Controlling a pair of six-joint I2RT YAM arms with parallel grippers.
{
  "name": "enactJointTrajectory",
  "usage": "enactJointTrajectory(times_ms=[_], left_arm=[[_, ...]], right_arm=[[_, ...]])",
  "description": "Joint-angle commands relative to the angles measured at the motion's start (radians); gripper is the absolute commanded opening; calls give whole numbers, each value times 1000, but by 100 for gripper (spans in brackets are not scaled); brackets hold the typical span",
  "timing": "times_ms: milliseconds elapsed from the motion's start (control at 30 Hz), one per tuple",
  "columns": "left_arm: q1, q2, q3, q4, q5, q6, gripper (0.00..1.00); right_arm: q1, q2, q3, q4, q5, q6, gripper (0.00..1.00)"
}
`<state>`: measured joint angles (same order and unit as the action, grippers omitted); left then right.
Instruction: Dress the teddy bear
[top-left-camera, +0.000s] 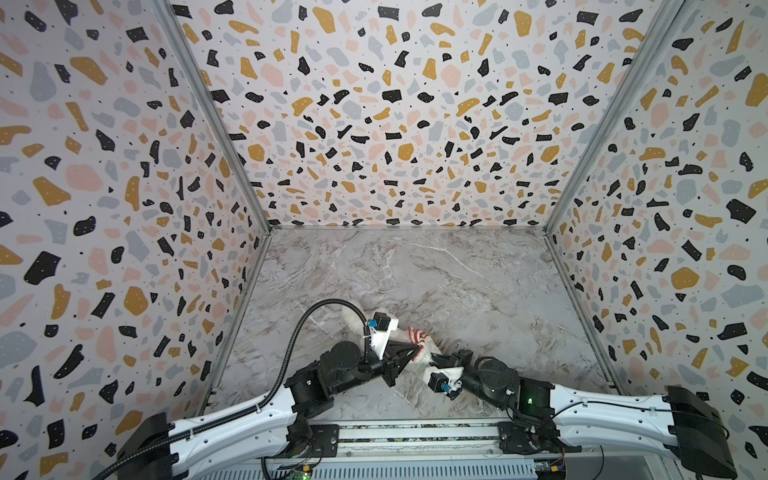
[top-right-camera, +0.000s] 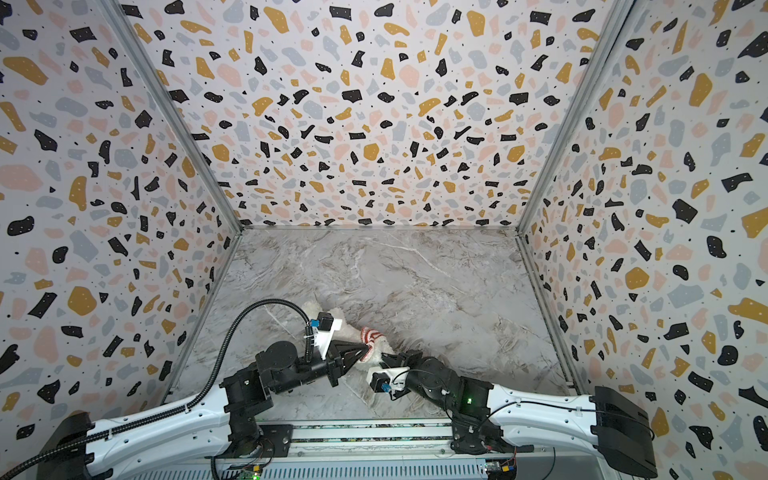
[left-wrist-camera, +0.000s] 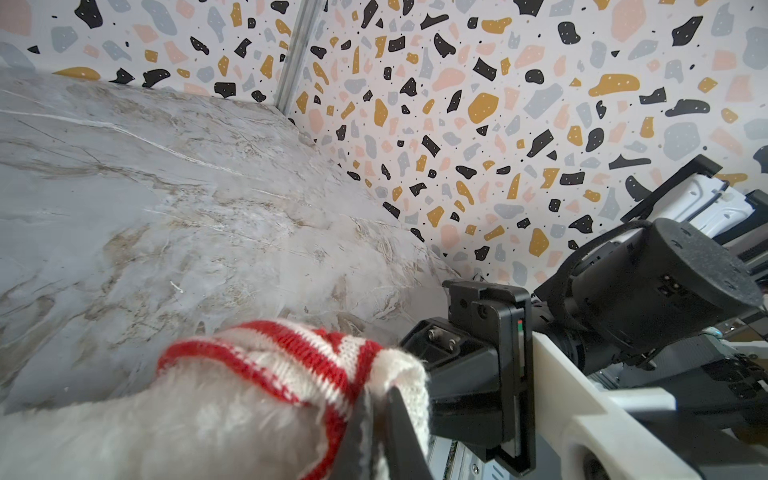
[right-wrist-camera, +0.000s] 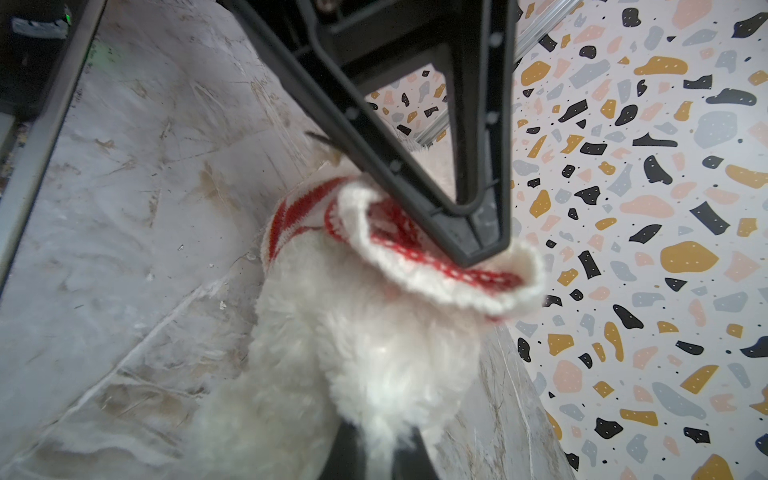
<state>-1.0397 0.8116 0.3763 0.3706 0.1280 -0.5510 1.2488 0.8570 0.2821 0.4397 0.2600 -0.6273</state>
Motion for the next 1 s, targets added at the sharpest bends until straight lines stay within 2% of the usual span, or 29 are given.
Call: enactJointTrajectory(times_ms=[0, 133, 267, 433, 500, 600, 733, 967], left_arm=[[-6, -14, 9, 29, 21, 3, 19], [-6, -102, 7, -61, -44, 14, 22], [1, -182, 17, -174, -142, 18, 20], [74, -179, 50, -258, -203, -4, 16], [114, -162, 49, -256, -176, -19, 15], [123, -117, 52, -243, -109, 6, 16], [124, -50, 36, -191, 38, 21, 30], [121, -27, 18, -145, 128, 26, 35]], right_arm=[[6, -36, -9, 77, 21, -1, 0], [7, -53, -26, 80, 26, -6, 0], [10, -42, -35, 96, 29, -12, 0], [15, -24, -41, 108, 29, -17, 0], [19, -25, -42, 110, 32, -17, 0], [20, -26, -45, 110, 32, -18, 0], [19, -17, -44, 116, 33, -21, 0], [19, -15, -39, 113, 35, -21, 0]])
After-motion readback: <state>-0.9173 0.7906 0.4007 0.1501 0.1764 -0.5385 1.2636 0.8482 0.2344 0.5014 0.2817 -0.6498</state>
